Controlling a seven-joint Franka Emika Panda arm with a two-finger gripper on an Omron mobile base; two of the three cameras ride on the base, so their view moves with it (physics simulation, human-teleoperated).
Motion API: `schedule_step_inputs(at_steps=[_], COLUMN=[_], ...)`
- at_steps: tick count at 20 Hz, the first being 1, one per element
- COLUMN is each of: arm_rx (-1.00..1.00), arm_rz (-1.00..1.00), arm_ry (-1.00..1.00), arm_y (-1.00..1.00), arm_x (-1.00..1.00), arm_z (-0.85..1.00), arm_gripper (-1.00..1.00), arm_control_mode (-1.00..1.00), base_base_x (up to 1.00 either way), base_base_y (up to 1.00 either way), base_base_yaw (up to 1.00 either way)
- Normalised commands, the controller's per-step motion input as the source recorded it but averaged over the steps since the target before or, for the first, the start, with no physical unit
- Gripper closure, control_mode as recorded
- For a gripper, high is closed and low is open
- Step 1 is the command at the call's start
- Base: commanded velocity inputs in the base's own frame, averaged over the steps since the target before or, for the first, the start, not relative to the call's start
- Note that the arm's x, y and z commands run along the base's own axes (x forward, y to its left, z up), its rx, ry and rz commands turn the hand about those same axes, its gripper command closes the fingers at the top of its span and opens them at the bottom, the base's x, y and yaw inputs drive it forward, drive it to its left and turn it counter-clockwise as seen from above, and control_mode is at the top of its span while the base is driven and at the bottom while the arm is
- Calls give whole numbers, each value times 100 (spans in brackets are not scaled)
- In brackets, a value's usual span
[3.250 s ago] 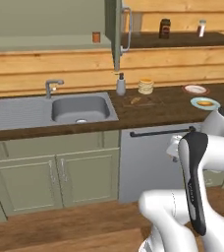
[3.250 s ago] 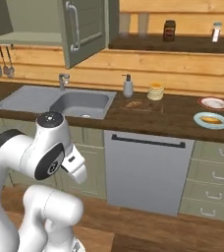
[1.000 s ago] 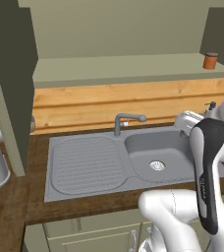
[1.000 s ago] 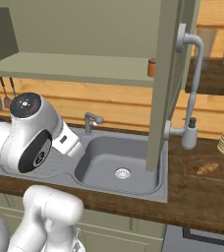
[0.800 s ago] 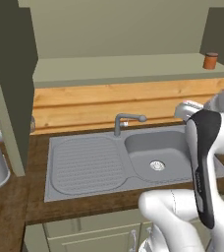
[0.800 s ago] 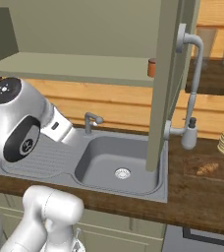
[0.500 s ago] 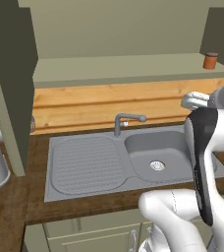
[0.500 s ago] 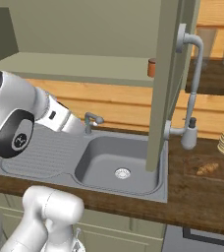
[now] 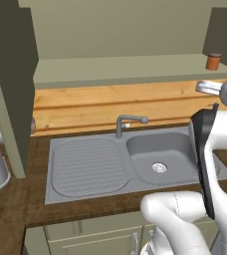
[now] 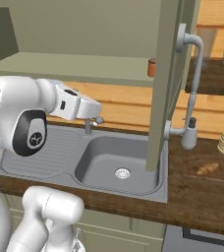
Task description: From the different types of pastries on the counter, select a croissant and place it on the cutting board. Then retrieve a jar of jam from the cabinet and place it alongside the croissant on the cutting board.
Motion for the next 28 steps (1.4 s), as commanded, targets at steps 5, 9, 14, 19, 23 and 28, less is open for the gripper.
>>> schedule_step_inputs(at_steps=[5, 9, 14, 19, 23, 28], arm_rx=[-4, 0, 0, 0, 0, 0], arm_rz=[-9, -4, 0, 0, 0, -2], arm_ry=[-3, 0, 0, 0, 0, 3], arm_y=[-38, -18, 0, -1, -4, -3], arm_x=[46, 69, 55, 43, 35, 56], arm_z=[71, 0, 0, 0, -4, -1], arm_gripper=[-100, -100, -100, -100, -100, -100], arm_control_mode=[-100, -100, -100, -100, -100, -100], base_base_x=[0, 0, 0, 0, 0, 0], base_base_y=[0, 0, 0, 0, 0, 0], base_base_yaw=[0, 0, 0, 0, 0, 0])
